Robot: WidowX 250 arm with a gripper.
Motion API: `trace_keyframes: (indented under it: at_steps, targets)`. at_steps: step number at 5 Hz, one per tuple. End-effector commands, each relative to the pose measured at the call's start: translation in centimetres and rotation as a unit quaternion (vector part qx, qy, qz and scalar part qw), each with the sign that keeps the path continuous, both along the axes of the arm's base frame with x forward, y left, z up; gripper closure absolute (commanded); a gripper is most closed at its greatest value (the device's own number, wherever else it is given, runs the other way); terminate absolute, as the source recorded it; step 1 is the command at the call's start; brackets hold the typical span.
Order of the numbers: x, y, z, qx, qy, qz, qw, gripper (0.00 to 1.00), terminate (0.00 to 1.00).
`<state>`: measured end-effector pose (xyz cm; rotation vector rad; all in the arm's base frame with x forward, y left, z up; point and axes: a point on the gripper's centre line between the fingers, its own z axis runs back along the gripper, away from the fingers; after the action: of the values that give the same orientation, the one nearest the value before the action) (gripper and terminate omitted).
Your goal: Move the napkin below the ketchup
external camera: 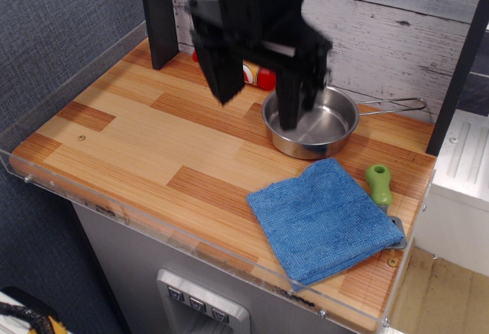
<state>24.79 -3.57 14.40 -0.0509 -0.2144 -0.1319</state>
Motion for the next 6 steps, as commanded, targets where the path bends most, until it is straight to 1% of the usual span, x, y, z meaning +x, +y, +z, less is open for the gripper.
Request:
trace_keyframes:
  at_steps: [1, 2, 3, 4, 5, 6]
  targets:
    - [1.0, -0.8, -1.8, -0.003, -0.021, -0.018, 0.9996, 0.00, 0.00]
    - [1.7, -1.4, -3.8, -0.009, -0.027, -0.031, 0.9991, 0.00, 0.00]
    - [2.4, -2.0, -5.7, -0.005, -0.023, -0.034, 0.9992, 0.00, 0.00]
    - [3.6, -2.5, -7.0, 0.009, -0.033, -0.026, 0.9991, 0.00, 0.00]
    - [3.7, -2.6, -7.0, 0.003, -0.059, -0.017, 0.9981, 0.00, 0.00]
    - [4.1, -2.8, -8.7, 0.001, -0.050, -0.025, 0.9984, 0.00, 0.00]
